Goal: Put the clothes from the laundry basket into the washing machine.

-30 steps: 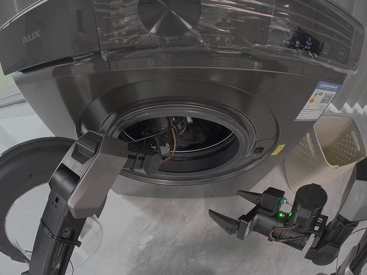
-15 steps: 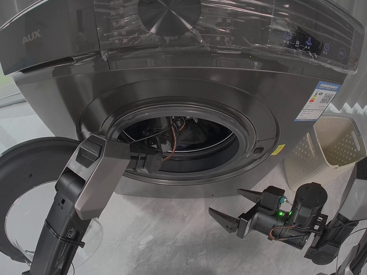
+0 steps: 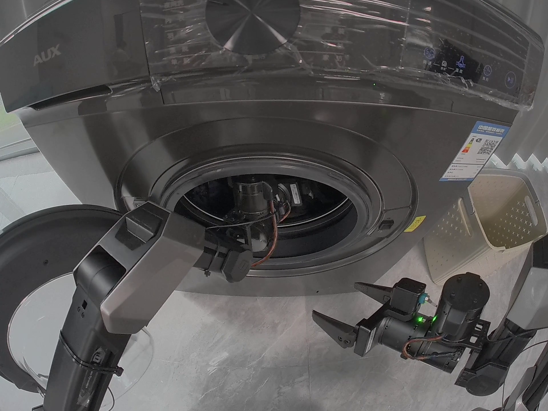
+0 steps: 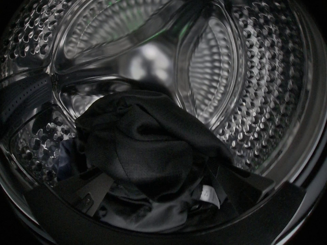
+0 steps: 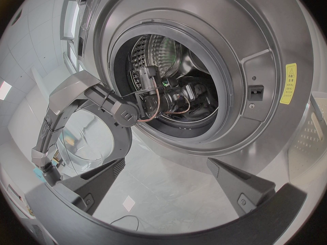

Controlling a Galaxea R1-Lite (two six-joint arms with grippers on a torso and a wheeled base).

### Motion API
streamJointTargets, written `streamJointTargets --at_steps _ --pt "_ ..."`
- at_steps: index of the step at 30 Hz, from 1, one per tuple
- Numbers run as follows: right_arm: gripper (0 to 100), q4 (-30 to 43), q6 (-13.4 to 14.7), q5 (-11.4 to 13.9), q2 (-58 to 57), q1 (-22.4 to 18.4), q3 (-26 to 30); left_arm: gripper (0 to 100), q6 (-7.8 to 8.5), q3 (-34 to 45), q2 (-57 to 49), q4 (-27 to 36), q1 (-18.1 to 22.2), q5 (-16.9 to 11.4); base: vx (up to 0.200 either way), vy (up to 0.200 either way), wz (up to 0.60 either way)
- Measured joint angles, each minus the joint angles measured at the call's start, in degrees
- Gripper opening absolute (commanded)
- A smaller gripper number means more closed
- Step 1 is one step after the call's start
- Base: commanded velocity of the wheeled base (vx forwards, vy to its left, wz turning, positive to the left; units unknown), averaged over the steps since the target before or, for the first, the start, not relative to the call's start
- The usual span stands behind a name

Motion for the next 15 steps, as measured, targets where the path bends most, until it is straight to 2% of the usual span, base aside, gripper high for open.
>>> streamJointTargets --at_steps 3,6,15 --pt "100 0.0 0.0 0.0 -0.1 -0.1 0.0 100 2.71 7.0 -2.0 -2.6 -0.4 -0.8 0.0 0.0 0.0" --pt "100 0.0 0.0 0.0 -0.2 -0.1 0.2 100 4.55 14.0 -4.4 -4.7 -0.7 -2.1 0.0 0.0 0.0" --pt "100 0.0 0.0 0.0 -0.3 0.1 0.5 100 8.64 34.6 -14.3 -11.5 -1.0 -5.7 0.0 0.0 0.0"
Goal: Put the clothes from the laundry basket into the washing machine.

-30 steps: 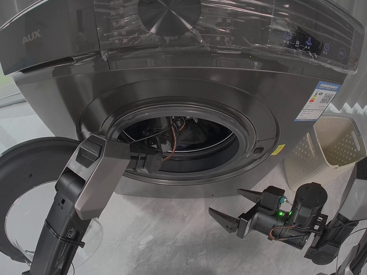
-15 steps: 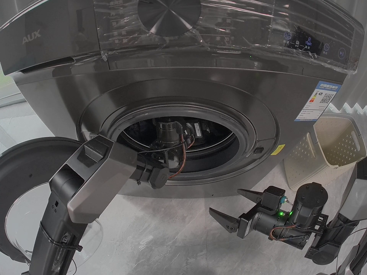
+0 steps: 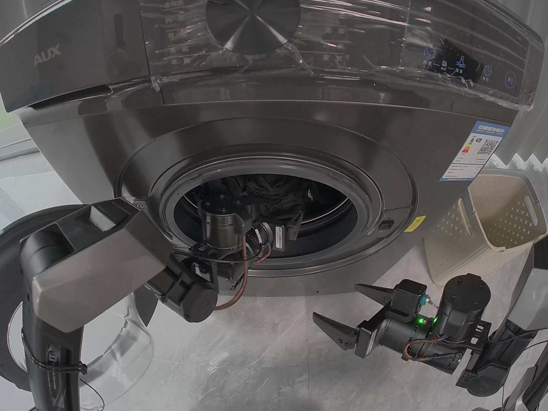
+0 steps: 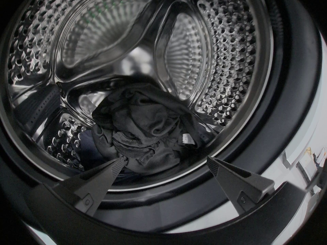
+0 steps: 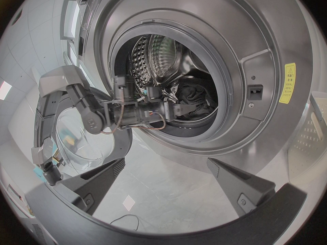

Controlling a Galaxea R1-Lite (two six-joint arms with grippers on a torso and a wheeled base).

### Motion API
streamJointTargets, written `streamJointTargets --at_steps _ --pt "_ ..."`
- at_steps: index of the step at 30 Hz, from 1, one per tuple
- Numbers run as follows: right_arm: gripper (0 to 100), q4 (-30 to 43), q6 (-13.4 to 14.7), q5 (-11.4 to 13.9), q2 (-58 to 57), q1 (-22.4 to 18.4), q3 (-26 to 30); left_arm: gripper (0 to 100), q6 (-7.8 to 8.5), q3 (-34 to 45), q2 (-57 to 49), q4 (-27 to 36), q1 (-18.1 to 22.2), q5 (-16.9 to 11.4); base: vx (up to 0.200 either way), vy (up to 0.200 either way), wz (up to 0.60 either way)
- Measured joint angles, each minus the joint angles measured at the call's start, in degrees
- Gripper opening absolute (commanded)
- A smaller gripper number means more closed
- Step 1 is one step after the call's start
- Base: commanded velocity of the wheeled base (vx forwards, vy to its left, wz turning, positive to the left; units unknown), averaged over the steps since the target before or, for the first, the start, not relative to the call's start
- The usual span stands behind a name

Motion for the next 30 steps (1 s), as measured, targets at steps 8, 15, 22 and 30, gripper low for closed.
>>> streamJointTargets --at_steps 8,15,22,30 --pt "100 0.0 0.0 0.0 -0.7 0.2 0.9 100 0.63 13.3 -6.1 -9.8 -2.3 -2.2 0.0 0.0 0.0" --pt "100 0.1 -0.3 -0.6 -4.9 -1.7 3.5 100 -0.95 23.6 -9.0 -19.3 -5.9 -2.1 0.0 0.0 0.0" --pt "100 0.2 -0.5 -0.6 -12.7 -5.9 8.5 100 -3.58 35.9 -15.6 -23.1 -9.0 -2.0 0.0 0.0 0.0" --pt "100 2.0 -1.1 -1.5 -20.3 -8.3 11.4 100 -1.94 49.7 -24.4 -25.1 -12.2 2.8 0.0 0.0 0.0"
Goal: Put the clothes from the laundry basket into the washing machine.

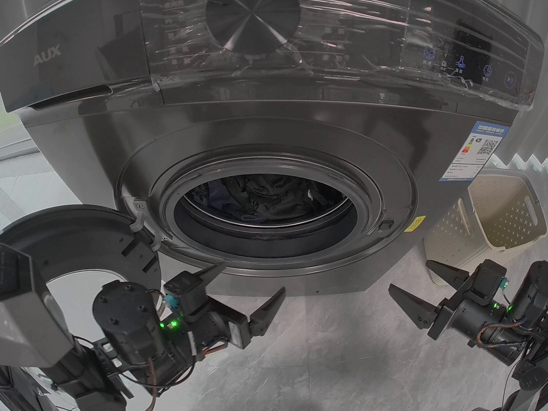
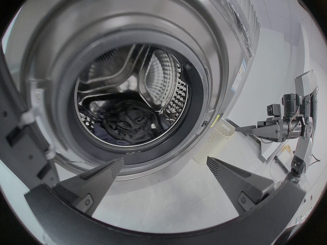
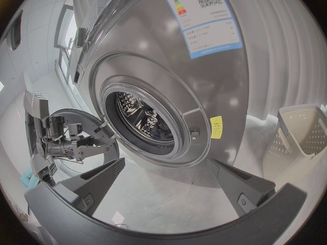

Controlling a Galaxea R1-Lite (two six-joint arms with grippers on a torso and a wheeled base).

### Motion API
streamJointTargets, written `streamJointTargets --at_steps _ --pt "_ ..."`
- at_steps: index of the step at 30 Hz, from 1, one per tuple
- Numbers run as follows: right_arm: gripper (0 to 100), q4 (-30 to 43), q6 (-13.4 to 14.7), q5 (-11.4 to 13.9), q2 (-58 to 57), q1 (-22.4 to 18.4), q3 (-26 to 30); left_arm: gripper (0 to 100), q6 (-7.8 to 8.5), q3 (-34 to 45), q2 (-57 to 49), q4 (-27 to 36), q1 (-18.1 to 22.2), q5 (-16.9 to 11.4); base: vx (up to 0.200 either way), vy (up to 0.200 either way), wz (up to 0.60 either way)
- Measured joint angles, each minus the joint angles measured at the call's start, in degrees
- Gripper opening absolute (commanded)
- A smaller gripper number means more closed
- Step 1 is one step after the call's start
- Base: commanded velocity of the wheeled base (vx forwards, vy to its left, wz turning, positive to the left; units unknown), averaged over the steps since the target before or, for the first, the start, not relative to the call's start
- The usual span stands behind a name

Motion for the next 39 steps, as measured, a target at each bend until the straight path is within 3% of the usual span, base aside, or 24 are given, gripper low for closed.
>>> streamJointTargets --at_steps 6,13,18,27,39 --pt "100 6.4 -1.3 -0.7 -3.9 -2.6 0.2 100 1.06 7.3 -6.5 -0.1 -0.5 2.3 -0.033 0.0 0.0" --pt "100 20.9 -2.2 -1.1 -12.9 -6.5 0.2 100 0.85 13.4 -13.5 -0.2 0.0 2.9 -0.2 0.0 0.0" --pt "100 31.4 -2.5 -3.1 -22.6 -7.9 0.2 100 0.93 14.3 -18.7 2.2 2.1 3.0 -0.2 0.0 0.0" --pt "100 46.9 -4.2 -4.7 -40.8 -13.3 0.2 100 2.46 14.5 -34.7 18.3 5.6 3.0 -0.178 0.0 0.0" --pt "100 55.8 -7.8 -3.9 -58.1 -25.6 0.2 100 4.33 14.5 -58.2 42.1 14.1 2.8 -0.05 0.0 0.0"
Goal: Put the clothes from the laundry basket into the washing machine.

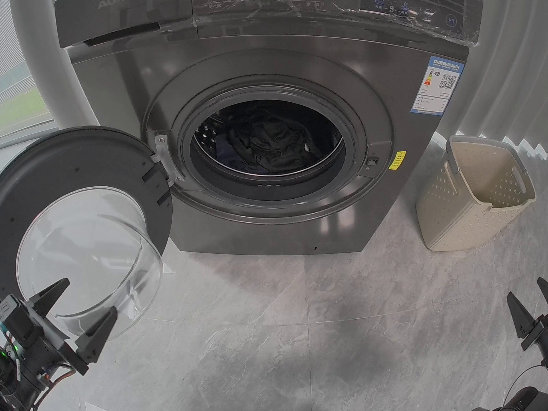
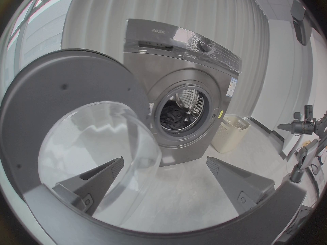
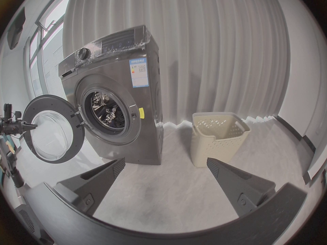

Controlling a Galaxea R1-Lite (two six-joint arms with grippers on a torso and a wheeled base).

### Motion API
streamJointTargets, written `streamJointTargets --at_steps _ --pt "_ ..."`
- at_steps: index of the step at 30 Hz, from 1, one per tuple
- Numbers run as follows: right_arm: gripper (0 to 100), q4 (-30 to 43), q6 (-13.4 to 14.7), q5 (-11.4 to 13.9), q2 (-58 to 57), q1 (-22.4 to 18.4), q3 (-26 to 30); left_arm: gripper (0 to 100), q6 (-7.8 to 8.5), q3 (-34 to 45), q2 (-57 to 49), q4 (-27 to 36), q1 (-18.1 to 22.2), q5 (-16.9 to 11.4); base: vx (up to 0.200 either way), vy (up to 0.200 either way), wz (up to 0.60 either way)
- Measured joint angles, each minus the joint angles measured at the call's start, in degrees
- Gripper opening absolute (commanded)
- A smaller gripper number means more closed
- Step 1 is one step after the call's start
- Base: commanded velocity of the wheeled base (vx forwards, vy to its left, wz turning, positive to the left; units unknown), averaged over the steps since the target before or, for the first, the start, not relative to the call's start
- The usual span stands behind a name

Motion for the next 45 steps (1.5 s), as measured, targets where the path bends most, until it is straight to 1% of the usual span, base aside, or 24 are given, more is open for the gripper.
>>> streamJointTargets --at_steps 2,5,9,13,15,18,21,24,26,28,30,31,32,34,37,38,41,43,45 --pt "100 0.7 -0.2 0.2 -1.8 -1.3 0.0 100 0.11 0.0 -3.3 3.0 1.8 -0.1 0.0 0.0 0.0" --pt "100 1.9 -0.5 0.6 -4.6 -3.5 0.0 100 0.3 0.0 -8.7 7.0 5.1 -0.8 -0.2 0.0 0.0" --pt "100 3.6 -1.2 1.4 -8.1 -6.6 0.0 100 0.71 0.0 -15.2 11.4 10.3 -3.3 0.0 0.0 0.0" --pt "100 6.4 -1.7 1.9 -12.3 -8.5 0.0 100 0.73 0.0 -20.2 15.7 14.3 -4.7 0.0 0.0 0.0" --pt "100 9.6 -1.7 2.0 -14.8 -8.9 0.0 100 0.6 0.0 -22.7 18.4 16.0 -5.5 -0.1 0.0 0.0" --pt "100 17.9 -1.7 2.0 -19.4 -9.3 0.0 100 0.63 0.0 -26.5 23.3 18.3 -7.1 -0.133 0.0 0.0" --pt "100 25.7 -1.1 2.2 -23.7 -9.6 0.0 100 0.71 0.0 -31.3 31.0 20.9 -9.2 0.0 0.0 0.0" --pt "100 29.2 -0.5 2.3 -27.0 -9.9 0.0 100 0.46 0.0 -36.2 39.5 23.3 -10.3 0.0 0.0 0.0" --pt "100 29.3 -0.4 2.8 -28.5 -10.0 0.0 100 0.4 0.0 -38.4 42.5 24.6 -10.4 0.0 0.0 0.0" --pt "100 29.4 -0.8 4.5 -29.5 -10.1 0.0 100 0.41 0.0 -40.1 43.6 26.2 -10.7 0.0 0.0 0.0" --pt "100 30.1 -1.4 8.1 -30.3 -10.2 0.0 100 0.57 0.0 -42.3 44.3 28.3 -12.2 0.0 0.0 0.0" --pt "100 30.2 -1.4 9.2 -30.5 -10.3 0.0 100 0.6 0.0 -43.2 44.6 29.1 -12.9 0.0 0.0 0.0" --pt "100 30.4 -1.2 9.8 -30.7 -10.3 0.0 100 0.62 0.0 -44.1 44.8 29.7 -13.4 0.0 0.0 0.0" --pt "100 30.6 -0.7 9.8 -31.1 -10.3 0.0 100 0.73 0.0 -45.5 45.2 30.6 -13.9 0.0 0.0 0.0" --pt "100 31.0 -0.6 7.6 -31.4 -10.3 0.0 100 0.87 0.0 -46.8 45.5 31.6 -14.3 0.0 0.0 0.0" --pt "100 31.1 -0.9 7.3 -31.5 -10.3 0.0 100 0.87 0.0 -47.1 45.6 31.7 -14.5 0.0 0.0 0.0" --pt "100 31.0 -1.4 8.5 -31.6 -10.3 0.0 100 0.6 0.0 -47.7 45.8 32.1 -15.0 0.0 0.2 0.0" --pt "100 30.8 -1.4 9.4 -31.7 -10.3 0.0 100 0.82 0.0 -47.9 45.8 32.1 -15.1 0.0 0.2 0.0" --pt "100 30.8 -1.4 9.6 -31.7 -10.2 0.0 100 0.84 0.0 -48.0 45.8 32.2 -15.1 0.0 0.2 0.0"
